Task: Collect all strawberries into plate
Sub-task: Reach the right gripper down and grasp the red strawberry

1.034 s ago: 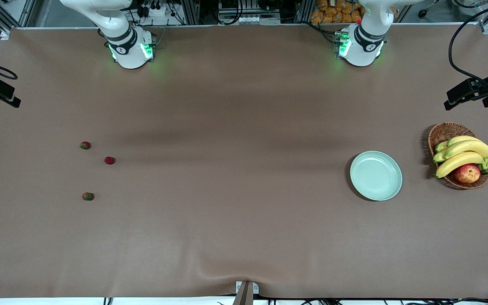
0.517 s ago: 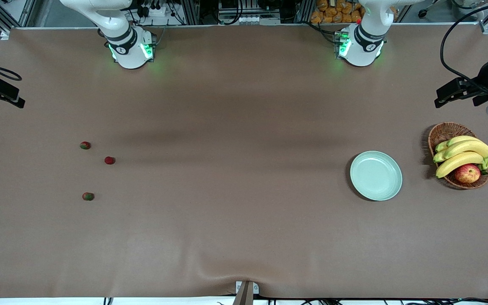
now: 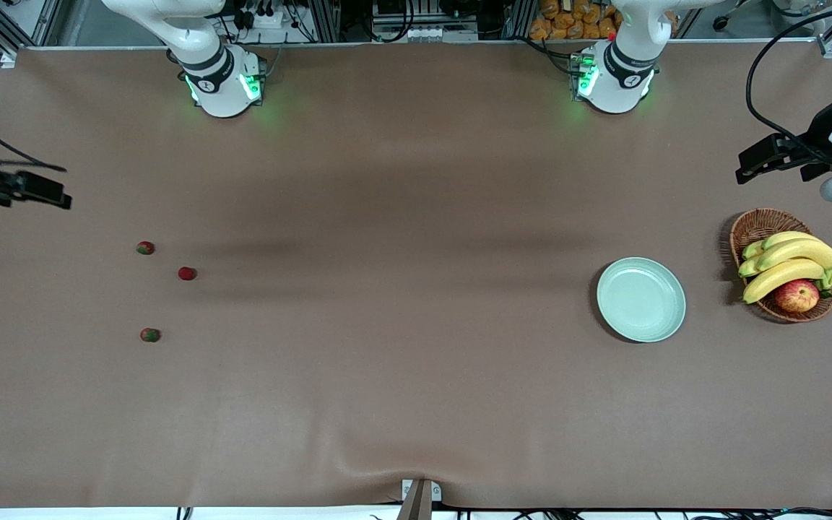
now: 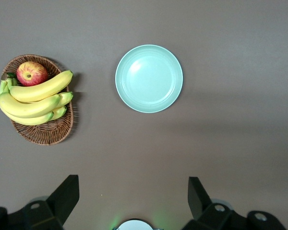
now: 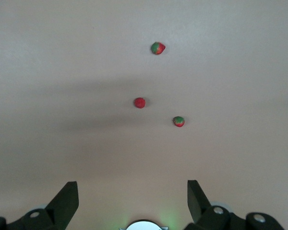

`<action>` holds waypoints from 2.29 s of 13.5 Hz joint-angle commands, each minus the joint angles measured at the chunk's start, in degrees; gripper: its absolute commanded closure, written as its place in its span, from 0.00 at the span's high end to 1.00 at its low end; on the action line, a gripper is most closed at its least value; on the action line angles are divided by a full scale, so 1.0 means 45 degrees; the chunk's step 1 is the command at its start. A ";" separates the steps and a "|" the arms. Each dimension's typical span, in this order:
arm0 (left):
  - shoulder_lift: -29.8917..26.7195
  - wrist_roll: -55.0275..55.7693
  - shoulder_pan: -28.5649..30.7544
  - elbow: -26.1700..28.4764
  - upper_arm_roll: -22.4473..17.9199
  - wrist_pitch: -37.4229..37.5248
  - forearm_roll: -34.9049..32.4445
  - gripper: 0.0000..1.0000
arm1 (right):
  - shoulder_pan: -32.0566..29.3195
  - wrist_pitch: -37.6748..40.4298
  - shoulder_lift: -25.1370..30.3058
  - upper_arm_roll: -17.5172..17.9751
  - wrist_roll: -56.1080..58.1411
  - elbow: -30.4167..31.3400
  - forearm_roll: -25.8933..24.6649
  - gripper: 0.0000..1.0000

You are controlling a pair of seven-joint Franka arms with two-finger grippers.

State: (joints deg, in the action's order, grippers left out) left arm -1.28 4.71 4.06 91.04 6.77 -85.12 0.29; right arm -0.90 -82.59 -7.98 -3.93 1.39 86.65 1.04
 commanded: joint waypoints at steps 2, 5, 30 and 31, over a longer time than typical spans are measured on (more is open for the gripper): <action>-0.0068 -0.0207 0.0074 0.0023 0.0057 0.0010 -0.0084 1.00 | -0.0075 -0.0203 -0.1444 0.0054 0.0062 -0.0155 0.0744 1.00; -0.0029 -0.0207 0.0074 0.0042 0.0057 -0.0166 -0.0084 1.00 | -0.0463 -0.0747 -0.3454 0.0054 0.0139 -0.0077 0.0744 1.00; 0.0030 -0.0226 0.0074 0.0159 0.0077 -0.0283 -0.0084 1.00 | 0.0140 -0.6219 -0.6605 0.0054 0.1136 0.3576 0.0686 0.00; 0.0030 -0.0246 0.0074 0.0159 0.0077 -0.0283 -0.0084 1.00 | 0.0102 -0.6199 -0.6586 0.0054 0.1117 0.3576 0.0686 0.00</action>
State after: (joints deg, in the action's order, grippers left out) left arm -1.01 4.71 4.15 91.61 6.88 -85.99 0.29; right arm -1.11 -110.62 -38.03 -3.68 6.09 101.80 3.47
